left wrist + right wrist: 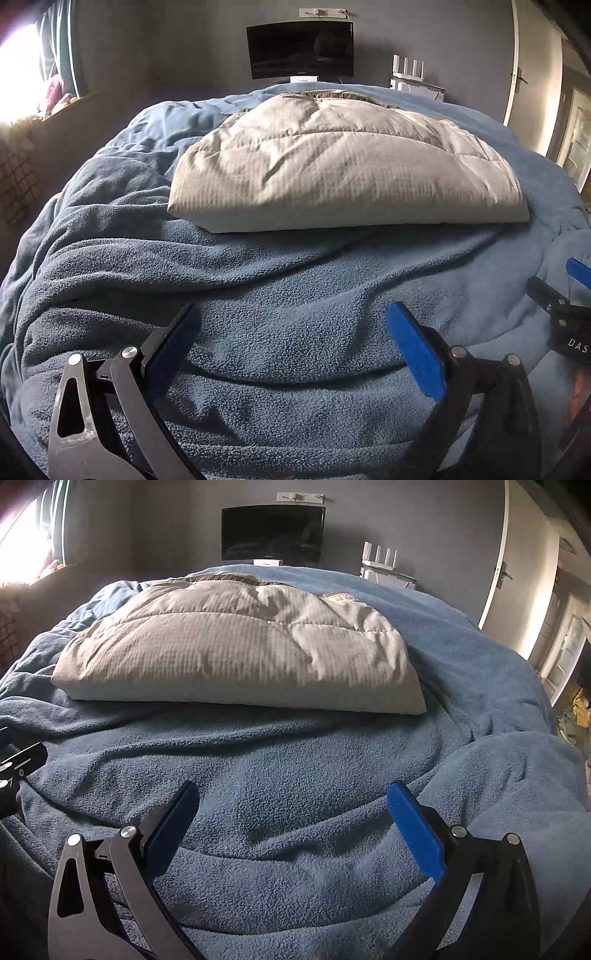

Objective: Fold large clothes

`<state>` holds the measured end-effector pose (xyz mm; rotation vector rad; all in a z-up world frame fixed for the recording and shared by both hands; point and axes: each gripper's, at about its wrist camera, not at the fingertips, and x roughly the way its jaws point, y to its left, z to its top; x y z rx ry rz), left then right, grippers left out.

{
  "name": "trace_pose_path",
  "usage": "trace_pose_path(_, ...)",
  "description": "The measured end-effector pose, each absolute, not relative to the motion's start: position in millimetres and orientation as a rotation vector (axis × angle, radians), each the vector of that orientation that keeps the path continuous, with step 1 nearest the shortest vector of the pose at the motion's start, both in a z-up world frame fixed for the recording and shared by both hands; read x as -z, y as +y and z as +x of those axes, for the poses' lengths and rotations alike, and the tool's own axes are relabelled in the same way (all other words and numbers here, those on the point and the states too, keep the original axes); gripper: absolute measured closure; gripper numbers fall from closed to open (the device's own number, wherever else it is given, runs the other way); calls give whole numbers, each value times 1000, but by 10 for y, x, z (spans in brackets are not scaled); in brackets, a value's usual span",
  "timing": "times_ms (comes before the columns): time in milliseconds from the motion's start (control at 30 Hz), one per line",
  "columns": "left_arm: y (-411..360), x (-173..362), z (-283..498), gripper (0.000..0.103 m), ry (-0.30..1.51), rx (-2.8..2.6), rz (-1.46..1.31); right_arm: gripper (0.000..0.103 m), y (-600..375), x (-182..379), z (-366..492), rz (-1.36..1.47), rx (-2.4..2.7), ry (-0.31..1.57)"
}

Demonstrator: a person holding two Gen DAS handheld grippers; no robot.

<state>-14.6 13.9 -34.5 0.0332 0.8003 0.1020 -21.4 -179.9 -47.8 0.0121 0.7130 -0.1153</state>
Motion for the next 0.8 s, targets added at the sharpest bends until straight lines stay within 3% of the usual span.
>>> trace_pose_path(800, 133, 339, -159, 6, 801, -95, 43, 6, -1759, 432, -268, -34, 132, 683)
